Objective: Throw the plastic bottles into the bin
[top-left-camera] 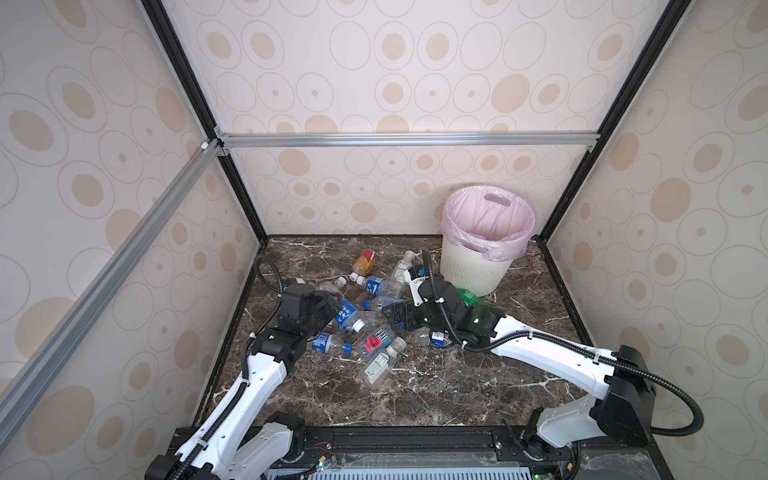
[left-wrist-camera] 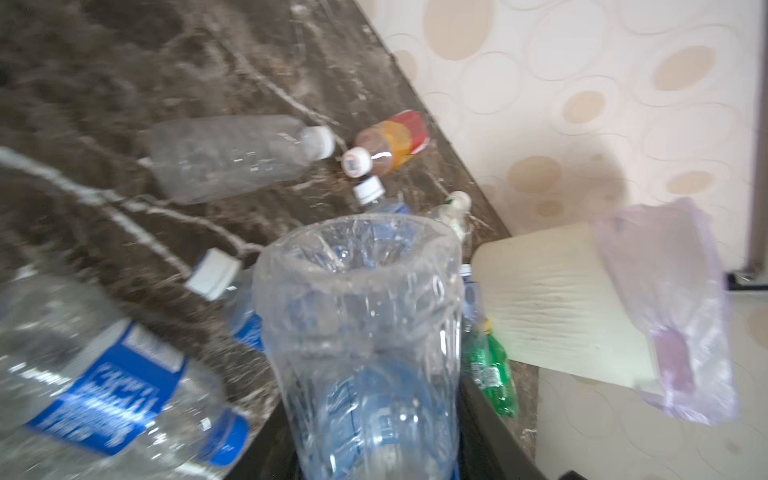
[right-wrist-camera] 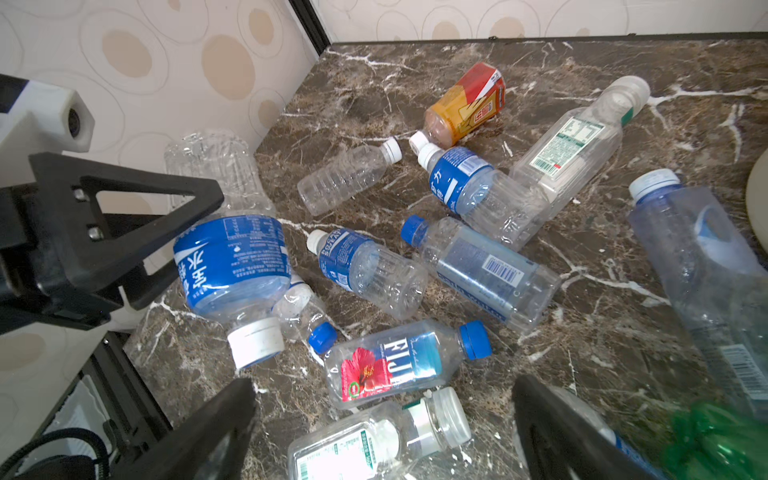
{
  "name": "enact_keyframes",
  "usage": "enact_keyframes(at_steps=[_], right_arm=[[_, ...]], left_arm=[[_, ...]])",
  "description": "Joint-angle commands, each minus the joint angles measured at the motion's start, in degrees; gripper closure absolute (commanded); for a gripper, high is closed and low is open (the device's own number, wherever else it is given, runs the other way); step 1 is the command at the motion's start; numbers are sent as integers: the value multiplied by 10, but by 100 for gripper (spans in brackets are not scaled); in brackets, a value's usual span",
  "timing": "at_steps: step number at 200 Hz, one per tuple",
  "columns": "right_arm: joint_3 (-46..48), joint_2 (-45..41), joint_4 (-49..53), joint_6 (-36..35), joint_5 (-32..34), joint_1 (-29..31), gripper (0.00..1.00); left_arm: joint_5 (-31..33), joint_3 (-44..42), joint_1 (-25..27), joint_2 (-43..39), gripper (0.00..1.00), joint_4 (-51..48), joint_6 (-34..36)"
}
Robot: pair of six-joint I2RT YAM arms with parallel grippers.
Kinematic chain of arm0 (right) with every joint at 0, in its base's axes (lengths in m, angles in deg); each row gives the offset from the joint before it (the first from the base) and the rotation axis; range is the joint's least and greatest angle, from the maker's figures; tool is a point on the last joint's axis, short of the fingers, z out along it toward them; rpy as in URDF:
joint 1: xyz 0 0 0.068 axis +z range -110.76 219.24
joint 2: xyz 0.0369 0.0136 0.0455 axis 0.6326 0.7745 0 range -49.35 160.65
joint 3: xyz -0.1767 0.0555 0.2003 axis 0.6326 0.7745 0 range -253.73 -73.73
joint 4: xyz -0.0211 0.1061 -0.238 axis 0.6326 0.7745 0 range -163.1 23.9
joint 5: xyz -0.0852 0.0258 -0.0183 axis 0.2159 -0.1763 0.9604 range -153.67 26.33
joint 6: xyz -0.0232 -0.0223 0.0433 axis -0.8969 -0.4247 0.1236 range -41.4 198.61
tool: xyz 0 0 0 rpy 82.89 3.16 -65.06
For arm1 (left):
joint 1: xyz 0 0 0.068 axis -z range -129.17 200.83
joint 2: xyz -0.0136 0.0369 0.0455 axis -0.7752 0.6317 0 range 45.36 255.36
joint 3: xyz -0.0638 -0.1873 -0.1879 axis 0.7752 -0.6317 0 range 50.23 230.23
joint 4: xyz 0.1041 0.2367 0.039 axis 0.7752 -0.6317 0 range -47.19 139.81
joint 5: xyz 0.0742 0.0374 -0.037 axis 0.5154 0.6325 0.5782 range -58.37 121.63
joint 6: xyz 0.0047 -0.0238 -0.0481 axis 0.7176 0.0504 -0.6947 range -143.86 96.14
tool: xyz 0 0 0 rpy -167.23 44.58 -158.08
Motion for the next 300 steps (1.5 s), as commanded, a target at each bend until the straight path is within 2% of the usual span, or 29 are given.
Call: enact_keyframes(at_steps=[1, 63, 136, 210, 246, 266, 300], right_arm=[[4, -31, -18, 15, -25, -3, 0], [16, -69, -35, 29, -39, -24, 4], [9, -54, -50, 15, -37, -35, 9], [9, -56, -69, -5, -36, -45, 24], [14, -60, -88, -11, -41, -48, 34], [15, -63, -85, -11, -40, -48, 44], [18, -69, -78, -11, -38, -49, 53]], left_arm=[[-22, 50, 40, 20, 66, 98, 27], [-17, 133, 121, 99, 68, 124, 15], [-47, 193, 162, 141, 67, 144, 11], [-67, 183, 179, 143, 64, 159, -8], [-75, 181, 185, 151, 63, 168, -15], [-74, 181, 187, 155, 59, 166, -14], [-63, 177, 186, 153, 48, 164, -16]])
